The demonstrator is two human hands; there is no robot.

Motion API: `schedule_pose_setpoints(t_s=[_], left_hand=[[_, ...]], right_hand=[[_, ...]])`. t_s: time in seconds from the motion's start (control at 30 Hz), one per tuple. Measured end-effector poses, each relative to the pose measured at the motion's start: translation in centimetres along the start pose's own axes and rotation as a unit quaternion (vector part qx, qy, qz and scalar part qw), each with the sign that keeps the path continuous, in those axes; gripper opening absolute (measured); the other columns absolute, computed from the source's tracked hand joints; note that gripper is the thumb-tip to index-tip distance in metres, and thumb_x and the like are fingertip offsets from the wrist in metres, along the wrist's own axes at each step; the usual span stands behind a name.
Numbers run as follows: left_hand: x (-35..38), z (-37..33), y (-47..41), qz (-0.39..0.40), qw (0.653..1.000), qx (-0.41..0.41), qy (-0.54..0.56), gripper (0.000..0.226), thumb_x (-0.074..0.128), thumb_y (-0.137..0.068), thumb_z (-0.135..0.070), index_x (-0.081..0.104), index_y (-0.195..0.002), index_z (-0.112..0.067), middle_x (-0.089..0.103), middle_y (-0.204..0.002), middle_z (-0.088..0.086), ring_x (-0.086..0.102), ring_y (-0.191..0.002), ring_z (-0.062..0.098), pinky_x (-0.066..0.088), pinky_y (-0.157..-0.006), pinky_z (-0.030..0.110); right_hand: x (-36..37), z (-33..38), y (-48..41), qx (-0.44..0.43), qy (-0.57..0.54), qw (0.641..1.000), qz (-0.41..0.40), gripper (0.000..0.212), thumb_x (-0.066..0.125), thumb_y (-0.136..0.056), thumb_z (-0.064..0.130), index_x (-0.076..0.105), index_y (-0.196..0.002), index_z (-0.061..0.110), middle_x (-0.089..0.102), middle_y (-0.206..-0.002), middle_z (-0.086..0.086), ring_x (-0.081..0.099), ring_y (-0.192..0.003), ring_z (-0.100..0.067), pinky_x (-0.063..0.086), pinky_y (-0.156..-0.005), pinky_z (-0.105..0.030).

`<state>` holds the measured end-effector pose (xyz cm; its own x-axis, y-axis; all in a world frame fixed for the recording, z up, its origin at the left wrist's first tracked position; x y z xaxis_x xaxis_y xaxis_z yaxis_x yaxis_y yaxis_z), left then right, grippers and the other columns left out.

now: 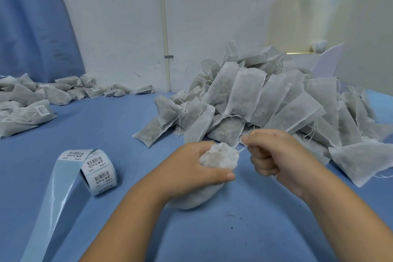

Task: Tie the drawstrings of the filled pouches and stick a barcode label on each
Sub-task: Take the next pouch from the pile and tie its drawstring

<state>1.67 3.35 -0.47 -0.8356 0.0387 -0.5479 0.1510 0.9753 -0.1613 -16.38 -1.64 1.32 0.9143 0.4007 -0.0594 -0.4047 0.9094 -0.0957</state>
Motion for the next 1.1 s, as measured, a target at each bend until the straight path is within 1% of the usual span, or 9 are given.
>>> schedule_pose_setpoints(t_s=[0.13,0.2,0.3,0.43,0.5,0.6,0.73,0.87,1.1], left_hand=[[0.6,0.3,0.0,-0.002,1.000,-0.011,-0.021,0.064,0.078,-0.049,-0.066,0.066,-0.097,-0.026,0.066,-0.083,-0.010,0.059,-0.077,0.005,0.050,-0.075,0.026],[0.4,0.1,0.0,-0.016,1.000,-0.009,-0.019,0.056,0.075,-0.057,-0.065,0.068,-0.099,-0.027,0.069,-0.090,-0.005,0.061,-0.076,0.003,0.051,-0.073,0.022],[0.1,-0.8,-0.1,-0.040,0.999,0.022,0.009,0.044,0.063,-0.068,-0.069,0.066,-0.105,-0.046,0.067,-0.093,-0.024,0.058,-0.078,-0.013,0.042,-0.068,0.003],[0.3,-1.8,0.4,-0.062,0.994,0.078,-0.041,0.037,0.032,-0.079,-0.081,0.035,-0.116,-0.083,0.042,-0.122,-0.056,0.035,-0.119,-0.030,0.025,-0.090,-0.006],[0.1,-1.8,0.5,-0.076,0.993,0.084,-0.033,0.024,0.038,-0.091,-0.069,0.045,-0.112,-0.078,0.052,-0.114,-0.052,0.044,-0.110,-0.028,0.029,-0.085,-0.006],[0.1,-1.6,0.4,-0.102,0.991,0.091,-0.014,0.016,0.052,-0.093,-0.039,0.063,-0.096,-0.050,0.069,-0.089,-0.021,0.059,-0.079,-0.009,0.042,-0.072,0.007],[0.4,-2.2,0.3,-0.111,0.989,0.038,0.092,0.022,0.046,-0.075,-0.029,0.068,-0.069,-0.033,0.075,-0.085,-0.011,0.072,-0.086,0.010,0.054,-0.081,0.029],[0.7,-3.0,0.0,-0.092,0.986,-0.002,0.141,0.021,0.041,-0.066,-0.019,0.058,-0.053,-0.024,0.062,-0.063,0.005,0.054,-0.049,0.013,0.045,-0.056,0.025],[0.5,-2.6,0.7,-0.052,0.990,-0.054,0.122,0.026,0.038,-0.062,-0.017,0.060,-0.051,-0.022,0.066,-0.059,0.003,0.049,-0.046,0.013,0.043,-0.049,0.020]], right_hand=[[0.6,2.2,-0.7,-0.024,-0.130,0.991,-0.002,0.046,0.058,-0.081,0.007,0.036,-0.044,0.023,0.022,-0.044,0.006,0.011,-0.037,-0.008,0.010,-0.041,-0.019],[0.1,4.0,-1.2,-0.041,-0.231,0.972,-0.009,0.036,0.059,-0.071,0.016,0.038,-0.043,0.022,0.019,-0.041,0.008,0.006,-0.038,-0.009,0.011,-0.038,-0.016],[-0.3,5.6,-2.0,-0.071,-0.312,0.947,-0.005,0.033,0.058,-0.073,0.021,0.038,-0.047,0.021,0.017,-0.040,0.008,0.005,-0.037,-0.010,0.011,-0.035,-0.014],[0.8,4.7,-3.2,-0.055,-0.341,0.938,0.005,0.034,0.059,-0.081,0.024,0.044,-0.050,0.020,0.017,-0.039,0.009,0.014,-0.030,-0.006,0.014,-0.031,-0.015],[0.9,4.3,-3.7,-0.051,-0.341,0.939,0.002,0.030,0.063,-0.075,0.026,0.045,-0.053,0.019,0.017,-0.038,0.009,0.014,-0.029,-0.006,0.015,-0.030,-0.015],[0.6,3.2,-4.0,-0.047,-0.318,0.947,-0.016,0.028,0.065,-0.072,0.027,0.045,-0.054,0.018,0.018,-0.038,0.009,0.007,-0.035,-0.009,0.014,-0.032,-0.015],[0.4,1.7,-3.8,-0.057,-0.292,0.954,-0.021,0.034,0.063,-0.078,0.025,0.049,-0.047,0.022,0.018,-0.039,0.009,0.005,-0.038,-0.009,0.014,-0.033,-0.013],[-0.4,2.0,-3.7,-0.100,-0.289,0.951,-0.048,0.039,0.059,-0.091,0.018,0.047,-0.054,0.020,0.021,-0.041,0.009,0.015,-0.031,-0.003,0.018,-0.033,-0.013],[0.4,2.0,-2.9,-0.136,-0.149,0.980,0.007,0.029,0.072,-0.073,0.029,0.052,-0.060,0.013,0.024,-0.043,0.009,0.016,-0.035,-0.006,0.017,-0.039,-0.017]])
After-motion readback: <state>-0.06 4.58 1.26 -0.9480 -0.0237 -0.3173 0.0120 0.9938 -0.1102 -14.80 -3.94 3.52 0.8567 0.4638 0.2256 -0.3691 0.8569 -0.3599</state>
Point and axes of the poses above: each hand's wrist, its own y-axis away from the middle knuckle, its own x-axis out of the palm, z = x × y, the point moved 2 cm from there along -y, towards the middle knuckle
